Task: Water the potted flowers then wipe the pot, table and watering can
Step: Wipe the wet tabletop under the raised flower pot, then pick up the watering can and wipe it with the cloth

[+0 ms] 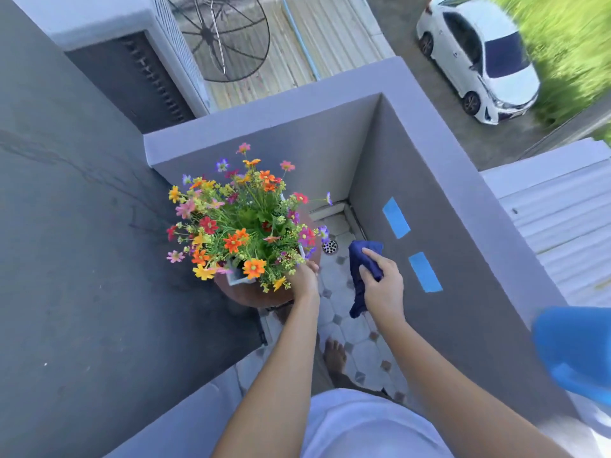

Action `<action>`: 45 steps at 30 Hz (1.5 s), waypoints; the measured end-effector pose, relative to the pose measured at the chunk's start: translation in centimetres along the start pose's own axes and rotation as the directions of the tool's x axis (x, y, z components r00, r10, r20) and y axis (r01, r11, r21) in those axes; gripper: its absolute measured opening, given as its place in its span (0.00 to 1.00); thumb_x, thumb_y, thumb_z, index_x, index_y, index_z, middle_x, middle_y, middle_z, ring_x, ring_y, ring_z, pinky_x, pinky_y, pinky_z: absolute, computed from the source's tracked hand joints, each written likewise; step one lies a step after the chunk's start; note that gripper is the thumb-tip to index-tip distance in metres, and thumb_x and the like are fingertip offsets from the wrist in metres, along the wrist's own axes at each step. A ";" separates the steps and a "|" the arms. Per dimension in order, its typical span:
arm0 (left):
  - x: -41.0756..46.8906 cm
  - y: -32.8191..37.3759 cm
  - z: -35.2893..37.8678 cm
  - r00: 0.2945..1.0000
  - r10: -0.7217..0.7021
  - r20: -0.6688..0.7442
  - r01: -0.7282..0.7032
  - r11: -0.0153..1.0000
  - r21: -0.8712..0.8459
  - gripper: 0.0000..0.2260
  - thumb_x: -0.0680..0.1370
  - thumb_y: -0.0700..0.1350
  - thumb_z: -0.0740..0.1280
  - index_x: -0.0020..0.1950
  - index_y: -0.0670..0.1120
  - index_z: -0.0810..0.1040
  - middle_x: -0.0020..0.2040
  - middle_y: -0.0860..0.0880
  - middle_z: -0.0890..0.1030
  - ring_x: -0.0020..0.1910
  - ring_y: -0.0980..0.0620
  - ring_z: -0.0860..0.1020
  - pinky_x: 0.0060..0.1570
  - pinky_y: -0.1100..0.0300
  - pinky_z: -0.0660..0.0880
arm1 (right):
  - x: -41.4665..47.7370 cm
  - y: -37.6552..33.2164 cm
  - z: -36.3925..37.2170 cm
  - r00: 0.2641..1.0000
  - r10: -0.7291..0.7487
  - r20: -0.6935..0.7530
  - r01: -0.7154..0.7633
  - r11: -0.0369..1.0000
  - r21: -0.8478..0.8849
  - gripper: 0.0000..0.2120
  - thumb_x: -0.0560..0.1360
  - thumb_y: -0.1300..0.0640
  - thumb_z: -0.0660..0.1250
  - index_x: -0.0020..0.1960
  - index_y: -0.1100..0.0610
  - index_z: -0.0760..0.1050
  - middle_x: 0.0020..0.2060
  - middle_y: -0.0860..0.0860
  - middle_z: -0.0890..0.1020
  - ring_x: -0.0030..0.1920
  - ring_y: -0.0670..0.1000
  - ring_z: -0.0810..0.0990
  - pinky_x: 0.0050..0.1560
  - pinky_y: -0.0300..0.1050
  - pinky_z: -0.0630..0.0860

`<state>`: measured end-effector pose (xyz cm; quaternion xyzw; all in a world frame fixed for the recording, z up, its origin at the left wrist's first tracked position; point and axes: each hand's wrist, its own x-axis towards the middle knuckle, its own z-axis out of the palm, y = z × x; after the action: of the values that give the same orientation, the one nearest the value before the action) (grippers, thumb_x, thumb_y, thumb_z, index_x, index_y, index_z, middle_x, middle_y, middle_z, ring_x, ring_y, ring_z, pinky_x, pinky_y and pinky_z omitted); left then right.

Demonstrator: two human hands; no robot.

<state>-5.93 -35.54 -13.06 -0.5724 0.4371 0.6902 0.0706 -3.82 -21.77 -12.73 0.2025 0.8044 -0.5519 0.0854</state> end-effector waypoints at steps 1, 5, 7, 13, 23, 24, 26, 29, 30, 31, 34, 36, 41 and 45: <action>0.1 -0.1 0.2 1.000 -0.007 0.003 0.007 0.999 -0.049 0.20 0.81 0.34 0.48 0.62 0.33 0.76 0.15 0.53 0.72 0.30 0.51 0.65 0.47 0.59 0.72 | -0.1 -0.1 -0.4 1.000 -0.001 -0.006 0.001 1.000 0.004 0.17 0.78 0.64 0.66 0.64 0.50 0.79 0.57 0.47 0.76 0.57 0.45 0.75 0.62 0.41 0.69; -0.4 0.0 0.3 0.999 0.017 -0.045 -0.017 1.000 -0.002 0.16 0.80 0.34 0.48 0.57 0.38 0.75 0.29 0.49 0.74 0.31 0.48 0.67 0.41 0.60 0.69 | -0.5 -0.9 -1.6 0.999 -0.023 -0.029 0.024 0.999 0.035 0.17 0.78 0.62 0.67 0.65 0.50 0.79 0.59 0.46 0.77 0.54 0.32 0.74 0.58 0.33 0.67; -0.5 0.0 0.1 0.999 0.024 -0.042 -0.022 0.998 0.062 0.17 0.82 0.36 0.48 0.47 0.41 0.76 0.32 0.48 0.73 0.23 0.52 0.66 0.22 0.65 0.63 | -0.6 -1.2 -1.8 0.999 -0.017 -0.037 0.019 0.998 0.054 0.16 0.78 0.62 0.67 0.64 0.50 0.79 0.59 0.46 0.77 0.53 0.29 0.74 0.55 0.29 0.67; -2.6 -1.8 -0.1 0.985 0.013 0.172 -0.054 0.971 0.235 0.23 0.77 0.63 0.63 0.49 0.42 0.75 0.36 0.47 0.73 0.25 0.52 0.70 0.22 0.60 0.65 | -2.7 -3.0 -2.5 0.994 0.039 -0.106 -0.022 0.988 0.155 0.16 0.78 0.61 0.66 0.63 0.47 0.79 0.60 0.46 0.79 0.57 0.41 0.76 0.57 0.32 0.70; -16.7 -1.1 8.5 0.684 0.088 0.724 -0.462 0.820 0.337 0.13 0.80 0.54 0.62 0.50 0.45 0.78 0.31 0.53 0.75 0.25 0.55 0.66 0.25 0.61 0.62 | -7.7 -6.5 -14.0 0.822 0.029 -0.569 0.191 0.927 0.323 0.15 0.77 0.63 0.69 0.62 0.51 0.80 0.55 0.37 0.82 0.55 0.33 0.79 0.55 0.27 0.72; -18.2 -1.6 9.5 0.653 0.058 0.756 -0.463 0.820 0.337 0.13 0.81 0.53 0.62 0.51 0.45 0.78 0.31 0.53 0.74 0.25 0.55 0.66 0.24 0.61 0.61 | -8.5 -6.7 -15.8 0.763 0.027 -0.646 0.234 0.920 0.314 0.15 0.77 0.64 0.69 0.62 0.53 0.80 0.56 0.40 0.83 0.56 0.34 0.79 0.56 0.28 0.72; -21.5 -3.3 11.3 0.599 -0.020 0.800 -0.446 0.821 0.355 0.11 0.81 0.51 0.62 0.50 0.44 0.77 0.31 0.52 0.73 0.23 0.55 0.65 0.22 0.62 0.59 | -10.4 -6.6 -19.7 0.614 0.037 -0.788 0.318 0.903 0.290 0.14 0.77 0.65 0.70 0.62 0.57 0.79 0.58 0.46 0.83 0.59 0.38 0.79 0.61 0.30 0.71; -26.0 -6.9 12.7 0.505 -0.148 0.851 -0.430 0.811 0.396 0.10 0.82 0.50 0.60 0.48 0.45 0.76 0.28 0.52 0.71 0.21 0.56 0.64 0.21 0.65 0.57 | -13.3 -5.9 -24.9 0.439 0.066 -0.896 0.414 0.870 0.267 0.13 0.78 0.63 0.70 0.60 0.52 0.79 0.59 0.49 0.83 0.60 0.44 0.80 0.64 0.38 0.73; -27.4 -8.3 12.8 0.469 -0.202 0.860 -0.428 0.800 0.421 0.10 0.82 0.50 0.60 0.48 0.46 0.76 0.28 0.52 0.71 0.21 0.57 0.64 0.22 0.65 0.57 | -14.4 -5.6 -26.5 0.392 0.073 -0.917 0.435 0.864 0.254 0.14 0.78 0.63 0.70 0.60 0.50 0.79 0.59 0.50 0.83 0.60 0.45 0.80 0.64 0.40 0.73; -28.8 -9.8 12.8 0.432 -0.258 0.864 -0.423 0.788 0.447 0.10 0.82 0.50 0.60 0.49 0.46 0.76 0.28 0.53 0.71 0.22 0.57 0.64 0.23 0.65 0.57 | -15.5 -5.2 -28.0 0.342 0.087 -0.936 0.446 0.861 0.243 0.14 0.78 0.63 0.69 0.60 0.48 0.78 0.59 0.51 0.82 0.60 0.46 0.80 0.64 0.42 0.73; -31.5 -14.2 13.1 0.358 -0.381 0.852 -0.358 0.787 0.502 0.06 0.79 0.49 0.64 0.52 0.48 0.77 0.31 0.53 0.74 0.26 0.57 0.68 0.24 0.65 0.61 | -18.2 -3.7 -31.3 0.211 0.148 -0.966 0.451 0.862 0.230 0.14 0.77 0.59 0.70 0.60 0.46 0.79 0.61 0.53 0.82 0.60 0.49 0.80 0.66 0.51 0.74; -32.8 -17.4 14.1 0.354 -0.442 0.824 -0.270 0.795 0.543 0.05 0.79 0.49 0.65 0.51 0.49 0.76 0.34 0.53 0.77 0.27 0.57 0.70 0.23 0.65 0.65 | -19.8 -2.7 -33.0 0.165 0.177 -0.970 0.415 0.880 0.231 0.14 0.77 0.56 0.70 0.61 0.47 0.79 0.61 0.52 0.83 0.61 0.51 0.80 0.68 0.56 0.74; -34.2 -23.7 16.7 0.375 -0.536 0.757 0.021 0.821 0.571 0.09 0.78 0.54 0.68 0.47 0.49 0.75 0.38 0.51 0.78 0.29 0.55 0.71 0.28 0.62 0.66 | -22.6 -0.6 -35.8 0.222 0.182 -0.958 0.317 0.915 0.247 0.16 0.78 0.54 0.67 0.65 0.50 0.76 0.59 0.46 0.83 0.61 0.48 0.81 0.66 0.55 0.74; -33.7 -25.2 19.2 0.477 -0.380 0.792 0.090 0.918 0.387 0.19 0.74 0.59 0.71 0.56 0.48 0.76 0.43 0.52 0.80 0.31 0.56 0.74 0.28 0.63 0.71 | -22.6 0.6 -37.5 0.234 0.168 -0.958 0.313 0.920 0.238 0.15 0.80 0.57 0.68 0.66 0.52 0.76 0.54 0.38 0.83 0.55 0.37 0.80 0.59 0.38 0.74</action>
<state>6.45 6.47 1.78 -0.1954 0.3578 0.7917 0.4551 20.10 7.73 9.03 0.4733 0.5669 -0.4556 -0.4971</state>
